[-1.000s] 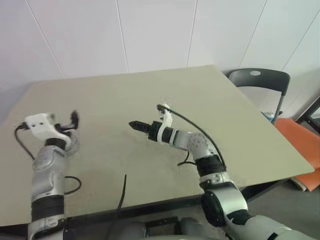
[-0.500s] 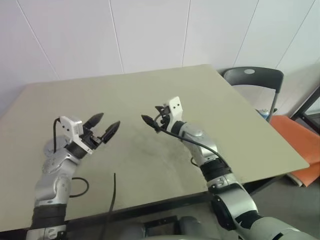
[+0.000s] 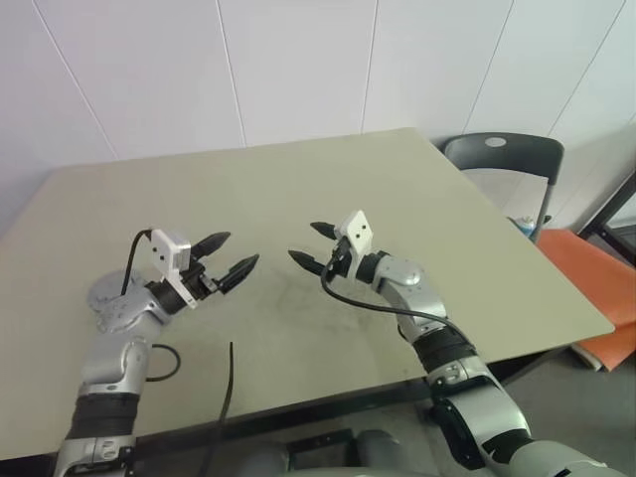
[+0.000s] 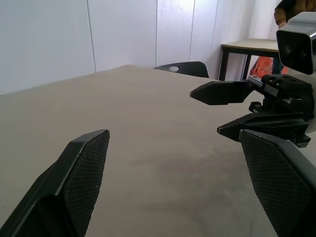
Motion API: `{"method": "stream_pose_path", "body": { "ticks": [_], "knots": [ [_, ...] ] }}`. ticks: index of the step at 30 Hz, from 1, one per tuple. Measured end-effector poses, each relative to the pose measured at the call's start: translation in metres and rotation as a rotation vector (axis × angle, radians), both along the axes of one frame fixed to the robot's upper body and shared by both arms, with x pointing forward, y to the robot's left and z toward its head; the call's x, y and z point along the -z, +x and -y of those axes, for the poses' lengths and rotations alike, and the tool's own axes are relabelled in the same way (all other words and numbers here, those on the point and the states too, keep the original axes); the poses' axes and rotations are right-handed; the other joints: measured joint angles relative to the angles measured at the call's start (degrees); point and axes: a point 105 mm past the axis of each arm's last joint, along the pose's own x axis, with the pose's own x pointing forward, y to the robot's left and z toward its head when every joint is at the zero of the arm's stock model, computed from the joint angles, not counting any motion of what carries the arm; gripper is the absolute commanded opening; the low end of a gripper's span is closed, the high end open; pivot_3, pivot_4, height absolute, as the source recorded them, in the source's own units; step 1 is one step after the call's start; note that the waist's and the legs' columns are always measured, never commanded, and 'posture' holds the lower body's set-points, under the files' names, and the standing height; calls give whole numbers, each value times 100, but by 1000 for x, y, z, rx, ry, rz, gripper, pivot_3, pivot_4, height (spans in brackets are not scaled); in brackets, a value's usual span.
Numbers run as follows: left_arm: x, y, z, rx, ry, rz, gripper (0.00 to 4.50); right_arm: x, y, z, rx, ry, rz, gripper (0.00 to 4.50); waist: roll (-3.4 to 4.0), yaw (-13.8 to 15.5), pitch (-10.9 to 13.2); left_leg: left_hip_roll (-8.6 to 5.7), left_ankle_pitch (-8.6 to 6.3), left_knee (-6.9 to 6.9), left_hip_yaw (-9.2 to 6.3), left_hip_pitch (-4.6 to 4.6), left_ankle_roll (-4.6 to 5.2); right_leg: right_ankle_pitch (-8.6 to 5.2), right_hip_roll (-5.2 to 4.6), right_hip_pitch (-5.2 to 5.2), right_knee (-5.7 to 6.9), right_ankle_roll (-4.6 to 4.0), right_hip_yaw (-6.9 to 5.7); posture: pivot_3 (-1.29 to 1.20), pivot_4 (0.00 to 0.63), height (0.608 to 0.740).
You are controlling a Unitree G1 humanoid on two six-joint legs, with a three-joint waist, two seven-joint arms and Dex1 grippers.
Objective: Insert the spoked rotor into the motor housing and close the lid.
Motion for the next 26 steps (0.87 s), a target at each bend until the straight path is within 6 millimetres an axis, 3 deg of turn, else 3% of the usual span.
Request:
{"method": "stream_pose_path", "body": {
  "ticks": [6,9,12,17,21,24,26],
  "knots": [
    [5,22,-20,-200,50,16,4484,2,1,1,15,-14,2,4232,-1,27,0,1,0,3,-6,2,0,1,1,1,4,1,-1,0,0,740],
    [10,39,-52,-437,69,-2,4484,4,2,0,21,-17,4,4232,-2,19,-1,1,0,2,-6,4,0,2,1,0,6,3,-1,0,0,740],
    [21,42,-83,-641,51,-45,4484,5,2,0,22,-19,1,4232,-3,11,-2,0,0,0,-6,0,0,3,-1,-3,4,4,-1,0,0,740],
    [39,33,-129,-929,0,-124,4484,6,1,-1,18,-26,4,4232,-7,30,-3,-1,0,2,-6,0,-1,4,-4,-3,6,5,-1,0,0,740],
    [67,10,-166,-1194,-69,-254,4484,6,2,-1,19,-29,10,4232,-8,29,-5,-2,0,3,-6,4,-1,4,-4,0,10,6,-2,0,0,740],
    [78,-2,-182,-1310,-114,-335,4484,6,2,-1,19,-35,17,4232,5,35,-10,-2,0,6,-5,13,-1,4,-5,6,18,7,-2,0,0,740],
    [80,-3,-180,-1317,-130,-364,4484,5,2,-2,19,-41,21,4232,21,33,-21,-4,0,11,-1,20,-1,3,-5,13,26,8,-1,0,0,740]
  ]
}}
